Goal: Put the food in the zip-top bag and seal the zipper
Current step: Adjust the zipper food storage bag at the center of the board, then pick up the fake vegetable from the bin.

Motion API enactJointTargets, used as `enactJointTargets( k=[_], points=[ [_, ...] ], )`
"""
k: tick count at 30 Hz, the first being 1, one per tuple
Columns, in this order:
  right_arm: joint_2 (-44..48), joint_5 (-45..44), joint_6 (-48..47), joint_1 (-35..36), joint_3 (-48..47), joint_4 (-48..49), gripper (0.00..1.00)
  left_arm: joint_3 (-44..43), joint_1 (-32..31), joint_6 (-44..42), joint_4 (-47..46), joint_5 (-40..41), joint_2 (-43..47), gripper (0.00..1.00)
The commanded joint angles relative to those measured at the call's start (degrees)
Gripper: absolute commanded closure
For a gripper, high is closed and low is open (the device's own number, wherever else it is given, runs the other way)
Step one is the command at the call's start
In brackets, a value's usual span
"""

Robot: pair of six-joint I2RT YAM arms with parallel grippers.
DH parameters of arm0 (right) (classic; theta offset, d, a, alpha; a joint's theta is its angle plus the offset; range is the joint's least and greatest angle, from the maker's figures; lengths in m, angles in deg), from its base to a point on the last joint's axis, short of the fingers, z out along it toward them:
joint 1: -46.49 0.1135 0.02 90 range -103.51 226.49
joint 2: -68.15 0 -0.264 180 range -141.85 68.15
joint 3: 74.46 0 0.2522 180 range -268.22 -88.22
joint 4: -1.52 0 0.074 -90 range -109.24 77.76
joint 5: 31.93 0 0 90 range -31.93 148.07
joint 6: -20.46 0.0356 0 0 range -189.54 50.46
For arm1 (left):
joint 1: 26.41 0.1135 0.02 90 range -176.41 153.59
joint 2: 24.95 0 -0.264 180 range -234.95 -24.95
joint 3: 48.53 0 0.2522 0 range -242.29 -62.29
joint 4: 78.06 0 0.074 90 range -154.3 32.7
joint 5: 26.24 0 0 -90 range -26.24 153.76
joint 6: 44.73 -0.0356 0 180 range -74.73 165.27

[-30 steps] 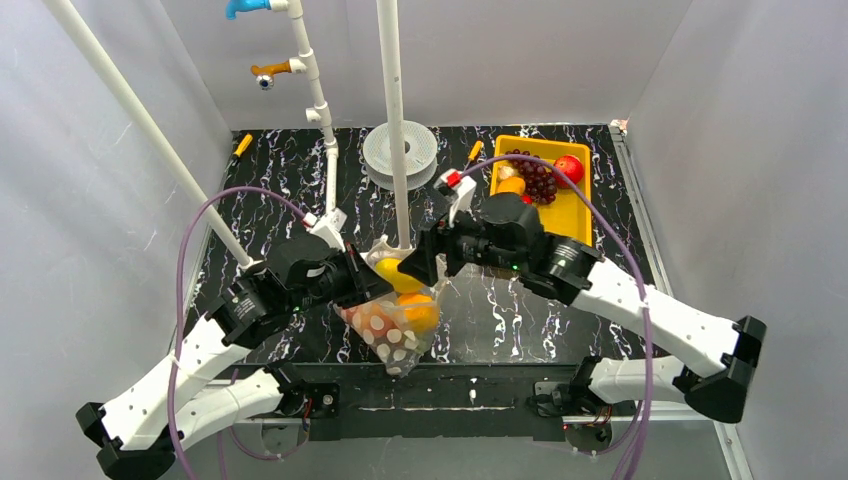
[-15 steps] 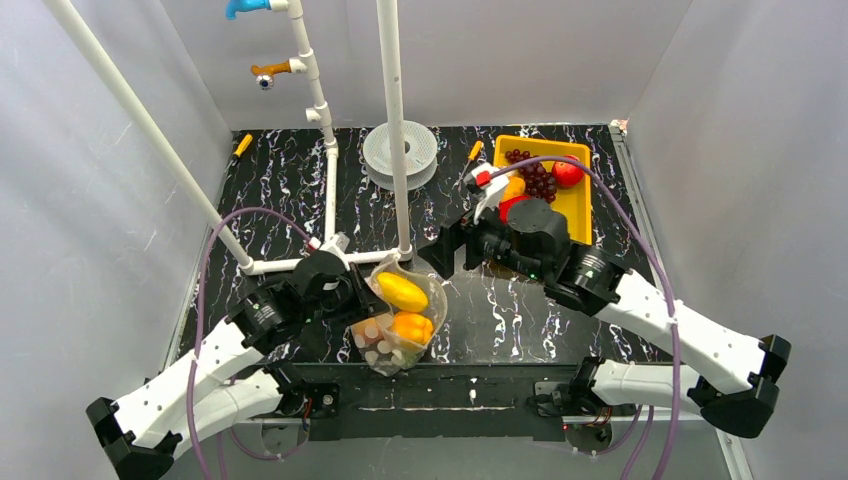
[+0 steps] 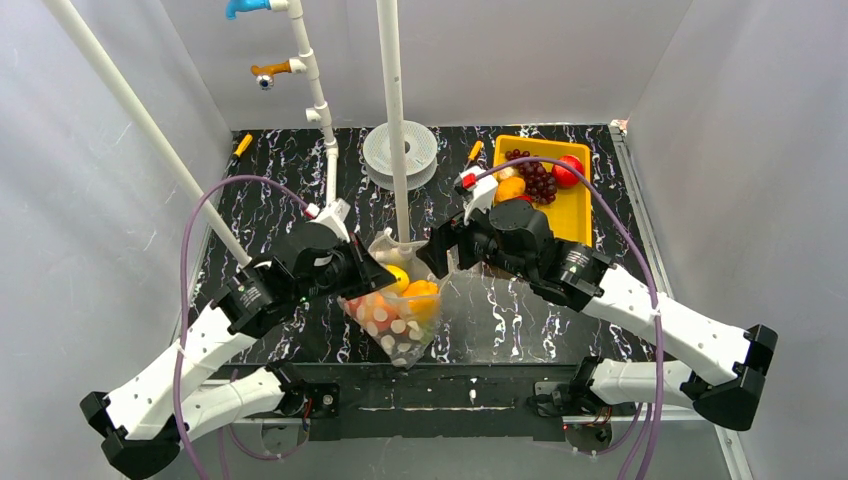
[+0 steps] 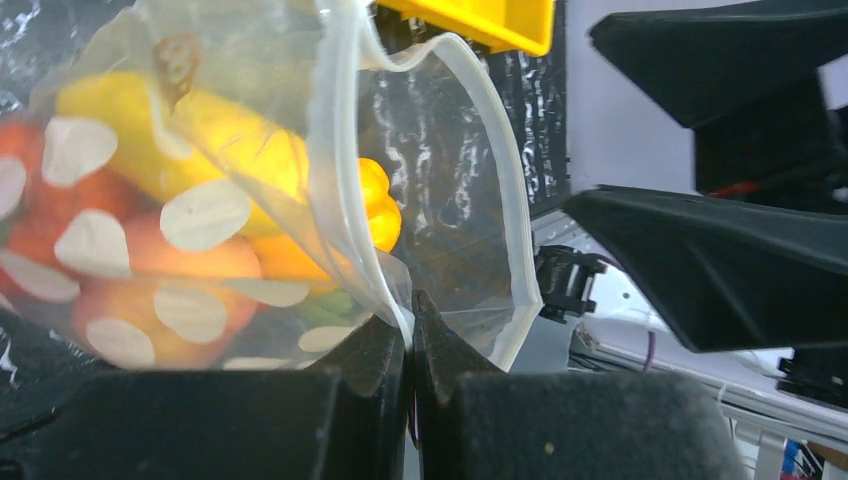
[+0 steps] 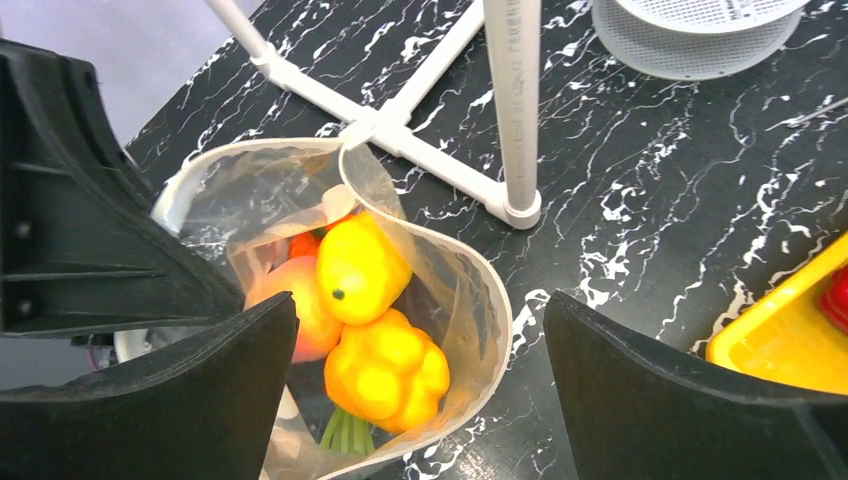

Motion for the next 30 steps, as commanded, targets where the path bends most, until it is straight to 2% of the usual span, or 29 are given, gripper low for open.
enactJointTargets(
  k=[1, 8, 12, 17, 23, 26, 30],
  points=[
    [3.0, -5.45, -0.82, -0.24, 0.87, 0.69, 0.02, -4.44, -0.04, -3.86, -1.17, -1.04, -0.97, 1.0],
    [4.24, -8.23, 2.52, -6.11, 2.35, -1.13, 0.02, 4.69, -0.09, 0.15, -1.24, -1.57, 0.28, 1.0],
    [3.79, -7.18, 8.17, -15.51, 3.86, -2.99, 0.02, 8.77, -0.09, 2.81, -1.76, -2.86, 1.8, 1.0],
    [1.38, -5.71, 10.42, -25.54, 7.91, -1.09, 0.02, 7.63, -0.1, 1.99, -1.35, -1.43, 2.68, 1.0],
    [-6.53, -7.41, 11.87, -33.45, 6.02, -2.81, 0.02, 5.79, -0.1, 0.67, -0.19, -1.23, 0.81, 1.0],
    [-10.15, -4.31, 20.06, -38.44, 4.21, -5.86, 0.02, 6.14, -0.05, 0.81, -0.53, -1.4, 0.44, 1.0],
    [-14.77, 3.82, 30.7, -44.45, 5.63, -4.12, 0.02, 6.55, -0.08, 1.06, -0.97, -1.24, 0.3, 1.0]
  ],
)
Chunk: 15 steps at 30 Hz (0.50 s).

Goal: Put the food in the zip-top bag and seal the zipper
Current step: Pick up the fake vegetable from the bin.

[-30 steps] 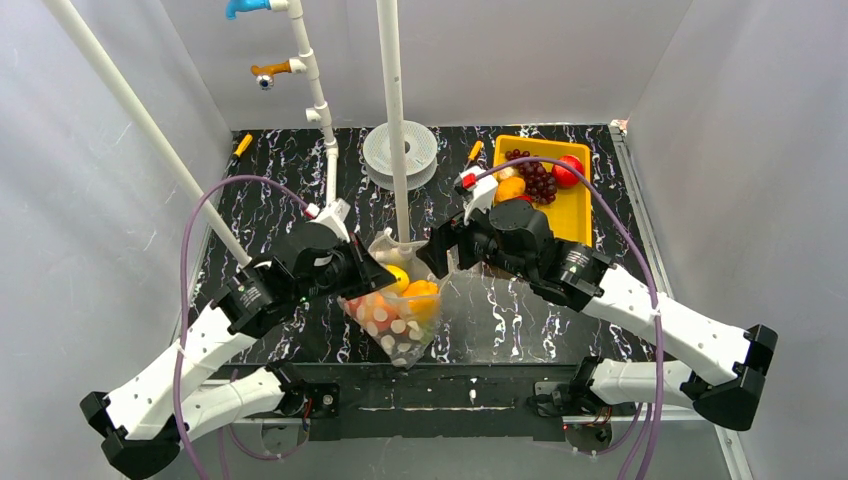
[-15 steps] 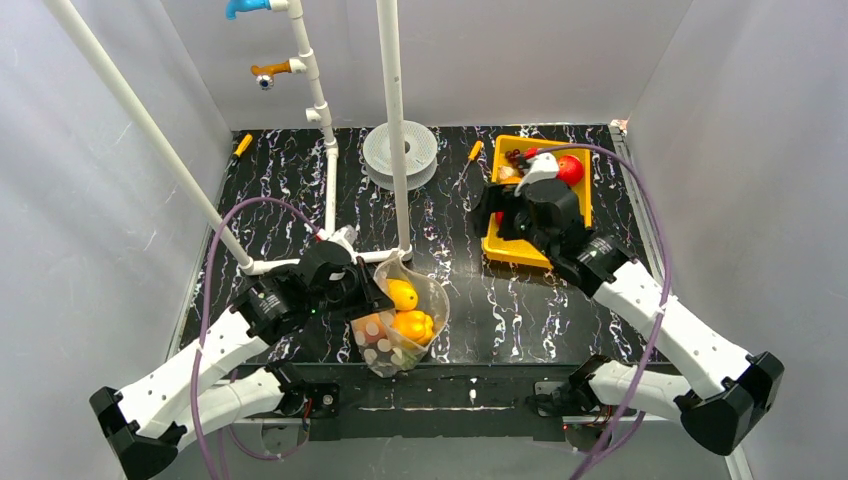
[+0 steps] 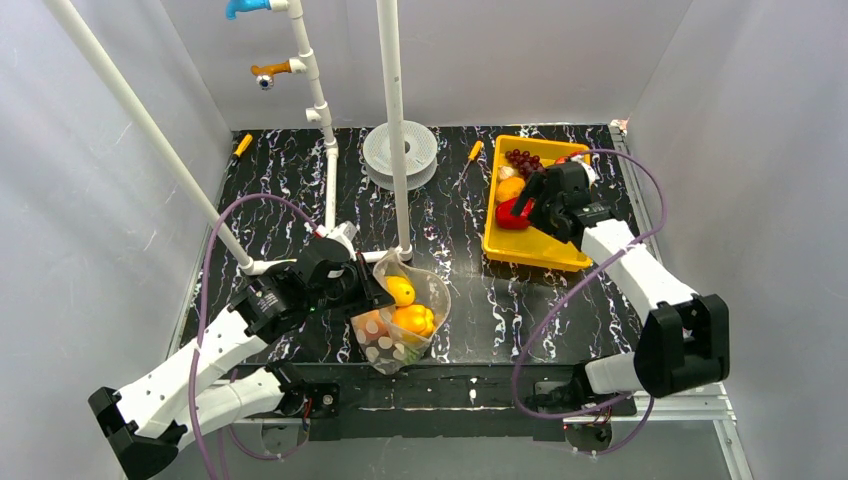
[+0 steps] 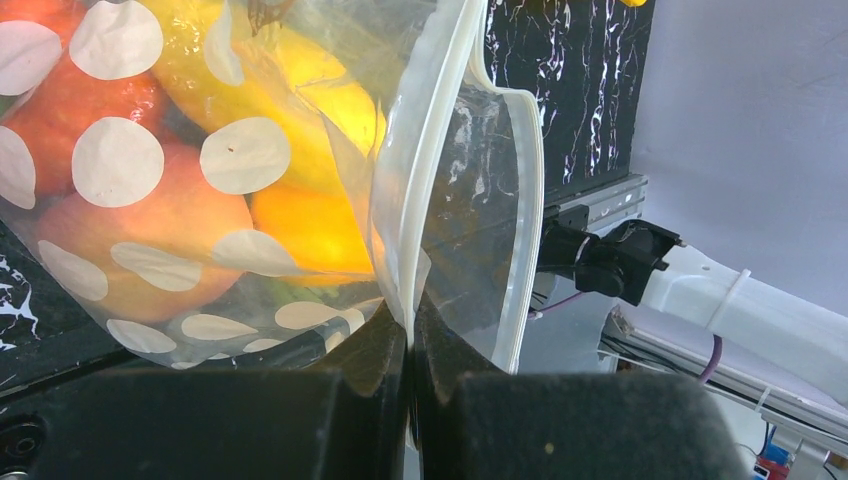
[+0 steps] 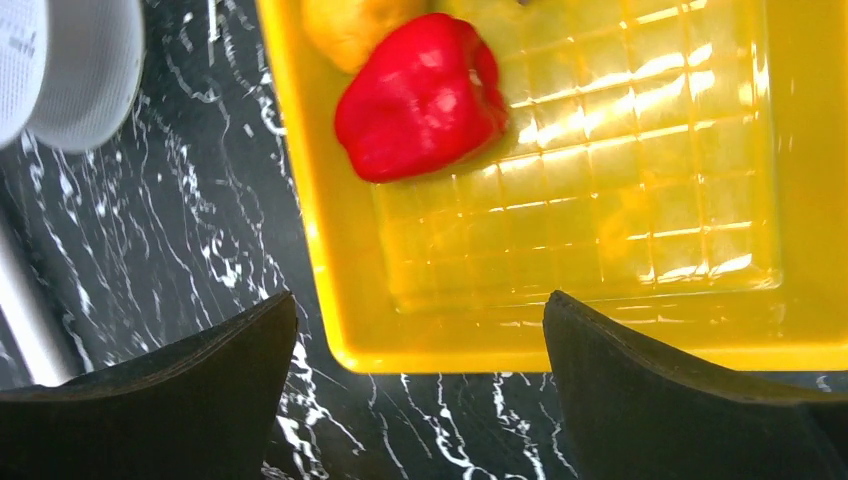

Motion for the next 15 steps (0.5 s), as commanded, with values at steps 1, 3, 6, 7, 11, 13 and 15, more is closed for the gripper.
enactJointTargets(
  k=[1, 3, 6, 7, 11, 13, 15],
  points=[
    [-3.42, 8.2, 13.13, -5.24, -0.79, 2.26, 0.02, -1.18, -0.09, -0.41, -0.1, 0.76, 0.09, 1.0],
    [-5.12, 7.16, 14.87, -6.17, 0.82, 5.85, 0.02, -1.22, -0.1, -0.63, -0.09, 0.96, -0.16, 1.0],
    [-8.56, 5.85, 16.44, -7.23, 0.27, 8.02, 0.02, -1.61, -0.14, -0.92, 0.46, 1.46, -0.48, 1.0],
    [-9.74, 5.72, 16.99, -7.57, -0.34, 8.04, 0.02, -1.74, -0.15, -1.14, 0.65, 1.55, -0.54, 1.0],
    [-14.11, 5.79, 19.7, -8.73, -2.81, 7.89, 0.02, -2.06, -0.06, -1.67, 1.03, 1.57, -1.23, 1.0],
    [-15.99, 5.72, 21.63, -9.21, -3.91, 7.21, 0.02, -2.52, -0.07, -2.08, 1.12, 1.52, -1.9, 1.0],
    [-17.67, 5.82, 22.57, -9.34, -4.69, 7.24, 0.02, -3.19, -0.08, -2.45, 1.23, 1.53, -2.67, 1.0]
  ],
)
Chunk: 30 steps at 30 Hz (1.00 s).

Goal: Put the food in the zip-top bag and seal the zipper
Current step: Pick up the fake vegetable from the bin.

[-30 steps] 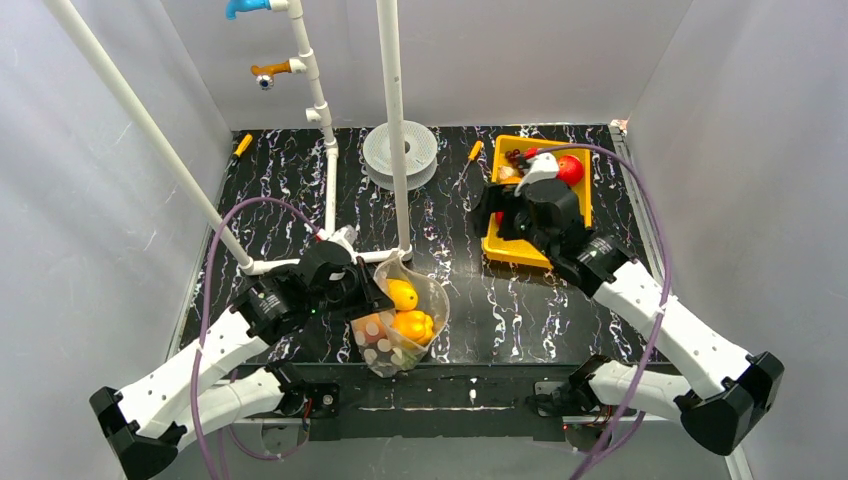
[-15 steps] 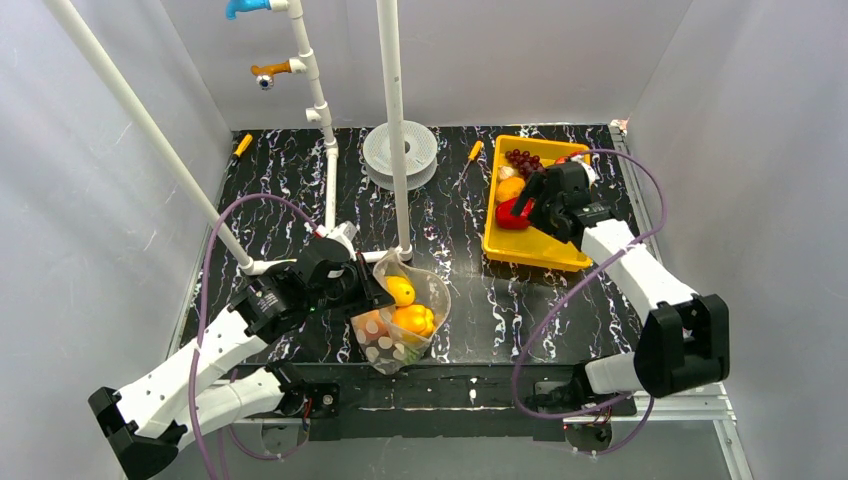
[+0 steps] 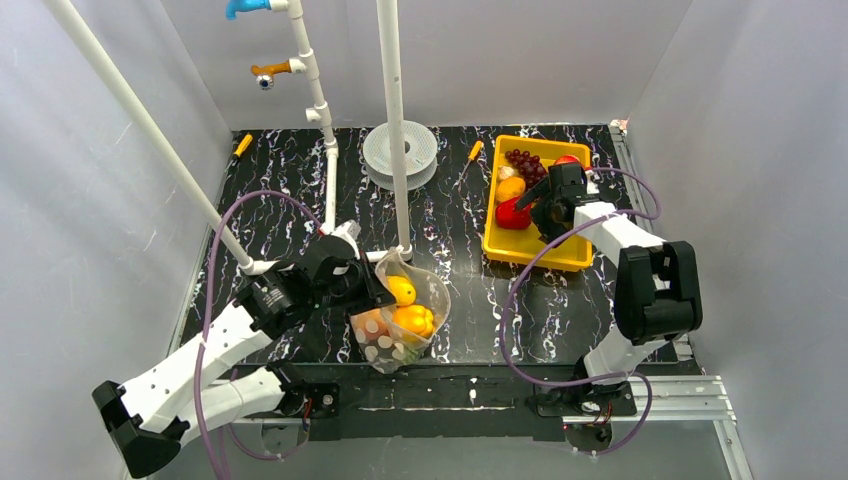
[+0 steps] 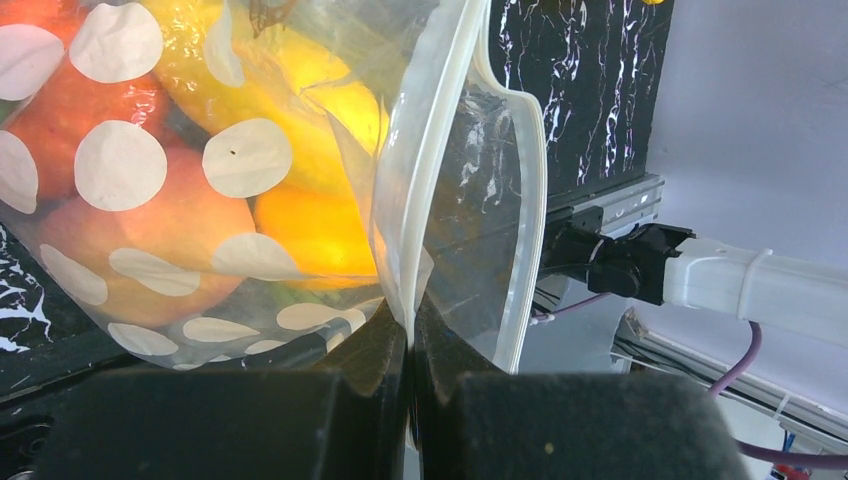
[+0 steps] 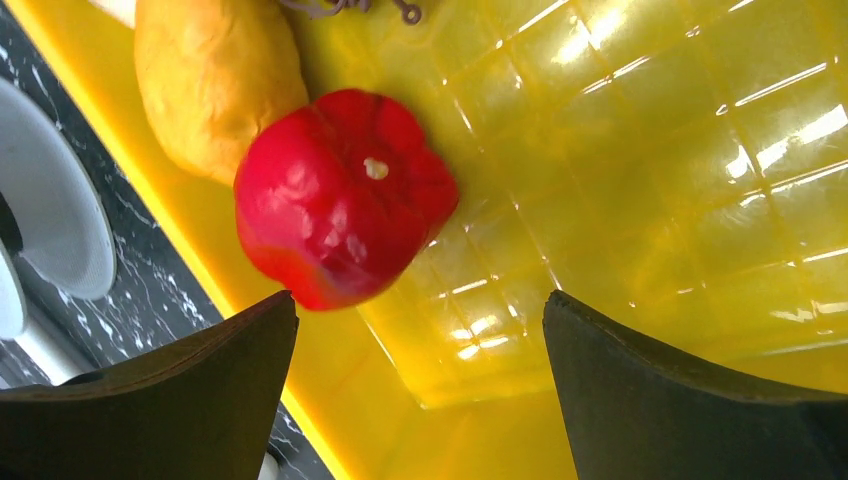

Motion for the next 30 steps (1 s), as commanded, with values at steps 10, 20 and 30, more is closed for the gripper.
enactJointTargets(
  k=[10, 20, 30],
  points=[
    [-8.47, 2.66, 2.71, -0.84, -9.27, 3.97, 0.02, -3.82, -0.08, -2.81, 1.11, 1.27, -2.68, 1.0],
    [-13.3, 3.27, 2.9, -0.84, -11.1, 3.82, 0.02, -3.72, -0.03, -3.11, 1.01, 1.21, -3.41, 1.0],
    [-10.81, 3.71, 1.24, -0.84, -8.31, 5.68, 0.32, -3.46, -0.03, -3.01, 1.02, 1.2, -3.26, 1.0]
  ],
)
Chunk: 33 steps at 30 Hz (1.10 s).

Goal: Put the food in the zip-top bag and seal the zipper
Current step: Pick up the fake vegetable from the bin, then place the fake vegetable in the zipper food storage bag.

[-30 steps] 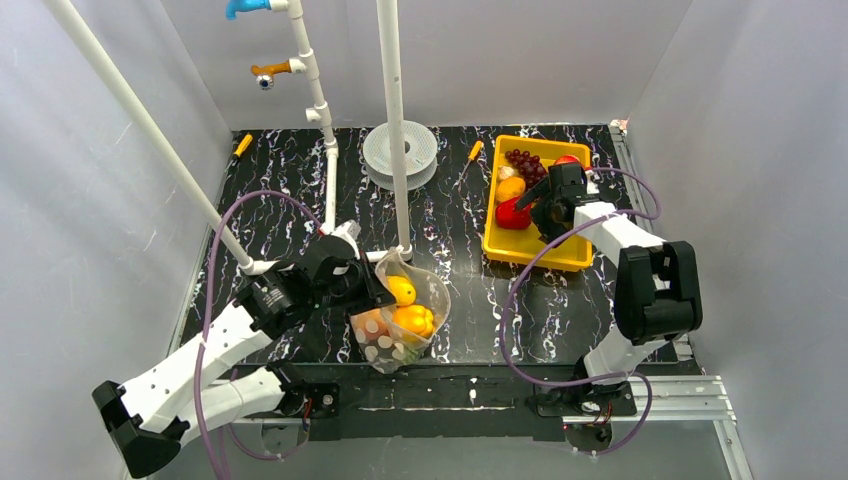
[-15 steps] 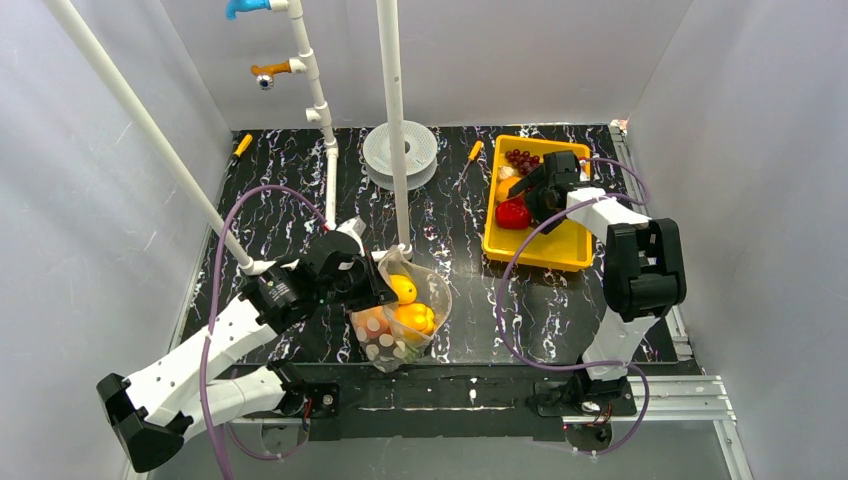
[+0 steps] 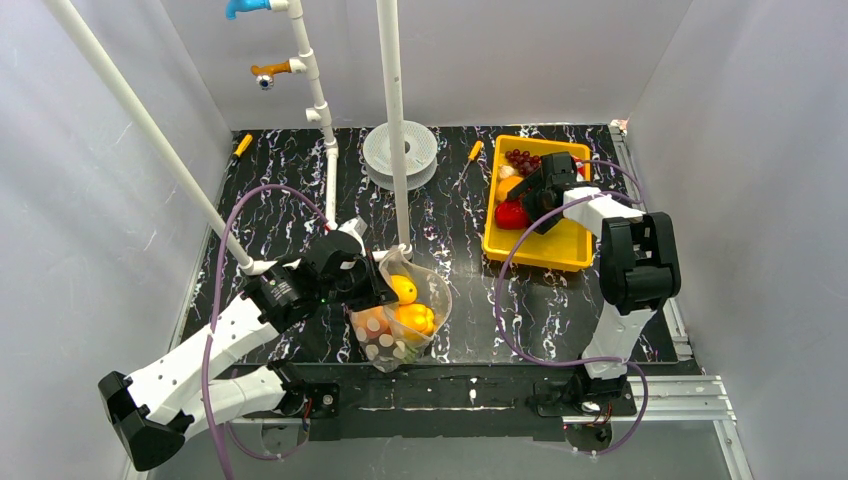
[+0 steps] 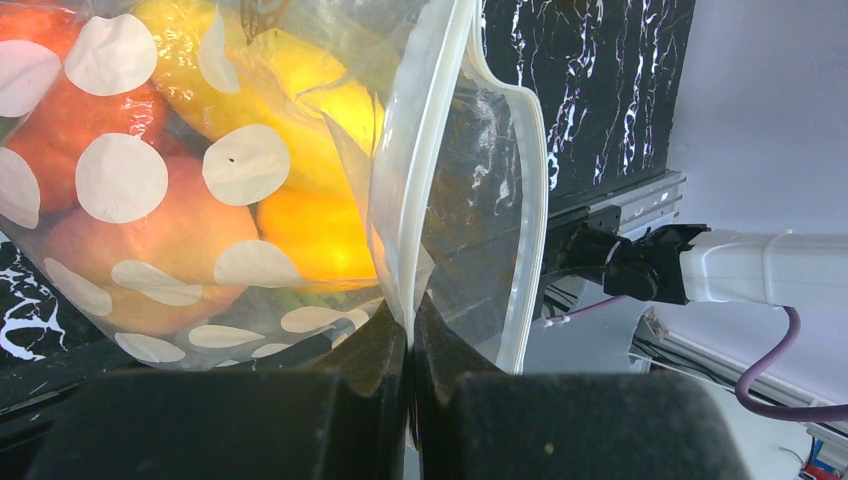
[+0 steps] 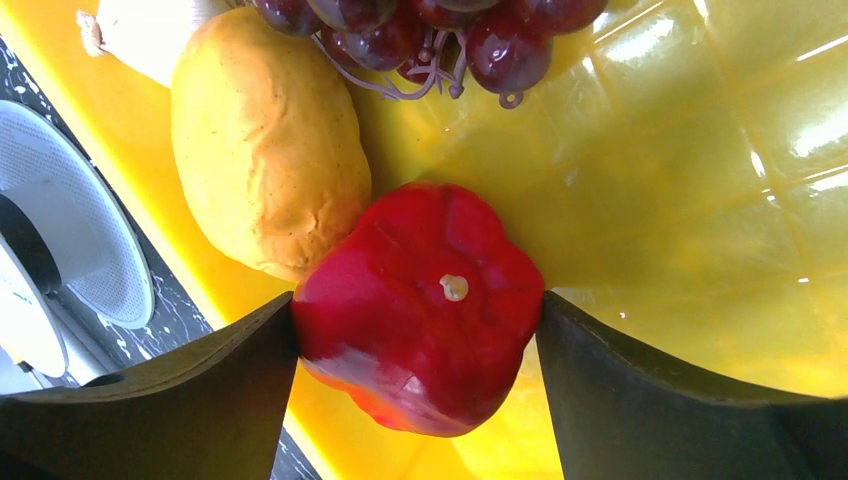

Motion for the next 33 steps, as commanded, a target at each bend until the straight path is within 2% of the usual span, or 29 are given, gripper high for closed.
enactJointTargets(
  k=[1, 6, 13, 14, 17, 20, 23, 26, 30, 33],
  points=[
    [3.24, -0.65, -1.5, -0.09, 1.11, 1.97, 0.37, -1.6, -0.11, -0.82, 0.78, 1.07, 0.32, 1.0],
    [7.55, -2.43, -4.25, -0.09, 1.19, 0.25, 0.59, -1.68, -0.07, -1.08, 0.74, 1.06, 0.23, 1.0],
    [17.67, -3.67, -10.65, -0.02, 4.37, -0.57, 0.78, -1.84, -0.06, -1.13, 0.34, 1.11, 0.11, 1.0],
    [19.23, -2.58, -12.21, -0.06, 5.3, -0.34, 0.79, -1.88, -0.02, -1.17, 0.25, 1.11, 0.06, 1.0],
    [30.65, 15.84, -26.37, 0.83, 13.82, 7.93, 0.79, -2.27, -0.09, -1.42, -0.11, 0.21, -0.16, 1.0],
    [37.54, 21.42, -31.11, 5.03, 15.28, 7.53, 0.79, -2.26, -0.04, -1.45, -0.12, 0.01, -0.01, 1.0],
    [42.83, 23.18, -33.04, 13.24, 15.91, 6.7, 0.78, -1.97, -0.1, -1.09, -0.16, -0.1, 0.7, 1.0],
    [45.22, 24.03, -34.83, 24.38, 14.89, 6.96, 0.78, -0.86, -0.07, -0.41, -0.51, -0.33, 1.56, 1.0],
    [45.25, 23.22, -37.14, 31.03, 13.69, 6.97, 0.77, -0.33, -0.03, -0.03, -0.6, -0.57, 1.86, 1.0],
    [44.6, 21.9, -39.21, 35.69, 12.72, 6.45, 0.7, -0.03, -0.07, 0.14, -0.67, -0.56, 2.16, 1.0]
  ],
)
